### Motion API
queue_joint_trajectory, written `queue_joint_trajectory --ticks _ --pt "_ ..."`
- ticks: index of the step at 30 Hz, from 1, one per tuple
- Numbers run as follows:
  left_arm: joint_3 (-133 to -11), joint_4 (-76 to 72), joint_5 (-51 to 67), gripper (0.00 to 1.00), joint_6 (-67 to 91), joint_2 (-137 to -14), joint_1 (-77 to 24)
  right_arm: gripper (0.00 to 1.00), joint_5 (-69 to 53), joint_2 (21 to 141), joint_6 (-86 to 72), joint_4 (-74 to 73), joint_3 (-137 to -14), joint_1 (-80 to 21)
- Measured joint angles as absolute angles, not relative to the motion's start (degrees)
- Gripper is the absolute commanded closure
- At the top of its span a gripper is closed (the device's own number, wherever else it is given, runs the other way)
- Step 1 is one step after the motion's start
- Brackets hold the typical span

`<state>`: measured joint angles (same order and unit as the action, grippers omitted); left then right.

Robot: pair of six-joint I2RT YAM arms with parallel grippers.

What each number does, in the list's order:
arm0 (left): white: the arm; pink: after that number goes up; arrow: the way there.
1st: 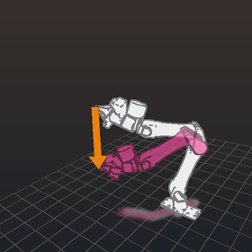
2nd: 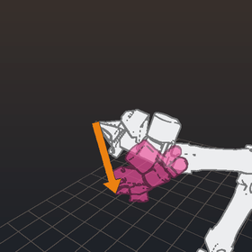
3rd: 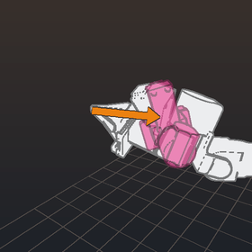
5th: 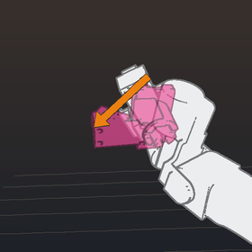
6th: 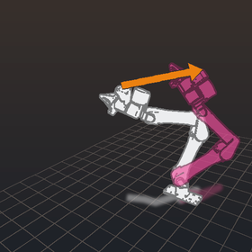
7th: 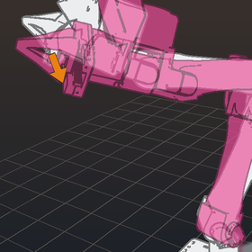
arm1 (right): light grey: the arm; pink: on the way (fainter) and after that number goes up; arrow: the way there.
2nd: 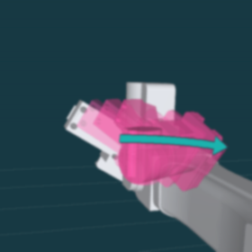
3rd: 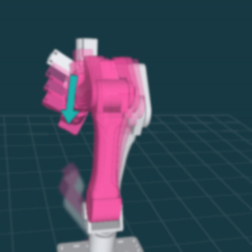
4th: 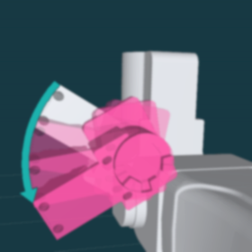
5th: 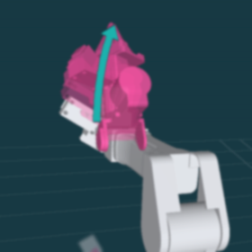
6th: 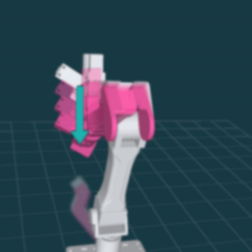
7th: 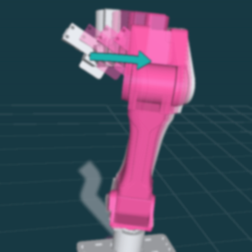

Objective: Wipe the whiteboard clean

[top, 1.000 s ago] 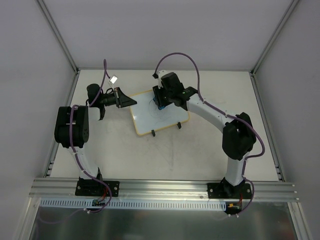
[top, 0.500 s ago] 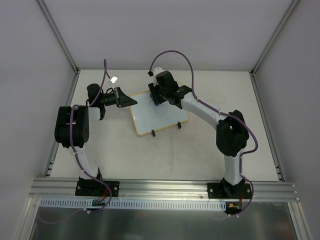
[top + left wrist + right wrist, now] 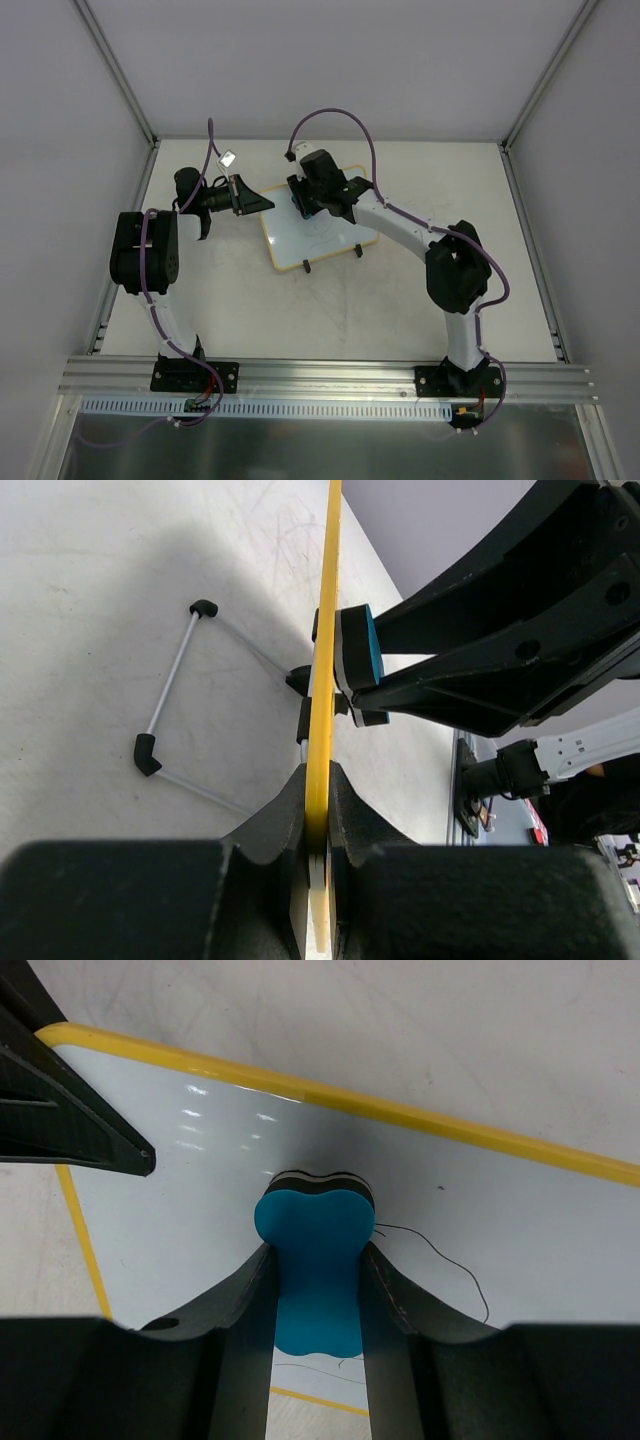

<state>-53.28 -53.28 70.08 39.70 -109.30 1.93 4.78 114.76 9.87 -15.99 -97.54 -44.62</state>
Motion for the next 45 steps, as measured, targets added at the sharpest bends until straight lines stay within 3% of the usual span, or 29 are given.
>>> queue_joint_trajectory --ticks 45 --pt "-53.2 -55.4 70.3 1.0 40.1 -109.7 1.9 1.0 7.0 104.9 3.4 -2.0 -64.6 -48.8"
